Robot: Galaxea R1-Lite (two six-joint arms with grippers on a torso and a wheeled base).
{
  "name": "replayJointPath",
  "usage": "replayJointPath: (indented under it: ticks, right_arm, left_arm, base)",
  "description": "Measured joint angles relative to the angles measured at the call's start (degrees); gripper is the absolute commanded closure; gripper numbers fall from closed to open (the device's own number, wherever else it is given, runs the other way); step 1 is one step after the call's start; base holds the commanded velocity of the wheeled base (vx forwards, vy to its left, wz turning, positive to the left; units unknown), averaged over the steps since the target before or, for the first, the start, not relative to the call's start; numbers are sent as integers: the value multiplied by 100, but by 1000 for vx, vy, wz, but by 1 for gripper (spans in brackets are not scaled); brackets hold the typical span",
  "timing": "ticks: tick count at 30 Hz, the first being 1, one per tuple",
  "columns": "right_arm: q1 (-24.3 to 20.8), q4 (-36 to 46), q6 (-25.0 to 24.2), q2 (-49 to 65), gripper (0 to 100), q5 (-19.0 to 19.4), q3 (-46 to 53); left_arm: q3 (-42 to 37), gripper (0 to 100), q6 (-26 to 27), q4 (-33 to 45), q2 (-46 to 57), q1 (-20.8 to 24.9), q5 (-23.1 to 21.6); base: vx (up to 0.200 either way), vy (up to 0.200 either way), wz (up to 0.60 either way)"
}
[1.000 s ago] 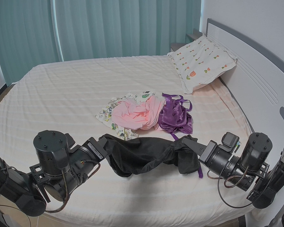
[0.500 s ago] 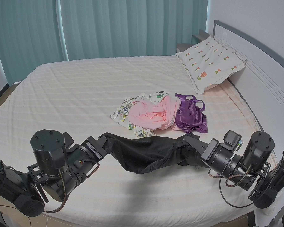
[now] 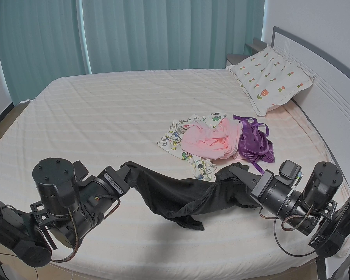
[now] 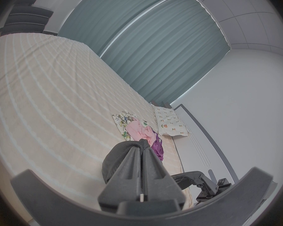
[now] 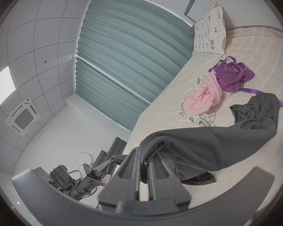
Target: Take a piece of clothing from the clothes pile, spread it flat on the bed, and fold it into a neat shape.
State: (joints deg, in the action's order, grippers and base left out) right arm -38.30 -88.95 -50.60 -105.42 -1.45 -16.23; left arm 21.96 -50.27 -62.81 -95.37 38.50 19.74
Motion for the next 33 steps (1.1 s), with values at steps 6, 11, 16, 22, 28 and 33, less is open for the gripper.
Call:
replayJointPath:
  ticks: [6, 11, 16, 22, 28, 33]
  right_arm:
    - [0, -2, 7, 27, 100, 1, 18]
    - [0, -2, 7, 38, 100, 1, 22]
    - [-1, 0, 11, 55, 100, 1, 24]
    - [-9, -2, 9, 74, 100, 4, 24]
    - [-6, -2, 9, 85, 100, -2, 22]
    - [-28, -2, 9, 112, 100, -2, 22]
  left_arm:
    - [-7, 100, 27, 0, 44, 6, -9]
    - [-7, 100, 29, -1, 59, 30, -6]
    - [-11, 100, 27, 0, 61, 41, -9]
    - [-33, 100, 22, -4, 44, 45, -15]
    - [-43, 100, 13, -1, 39, 52, -17]
    - [-43, 100, 13, -1, 41, 66, -15]
  base:
    - [0, 200, 0]
    - [0, 200, 0]
    - [0, 200, 0]
    - [0, 200, 0]
    - [0, 200, 0]
    - [0, 200, 0]
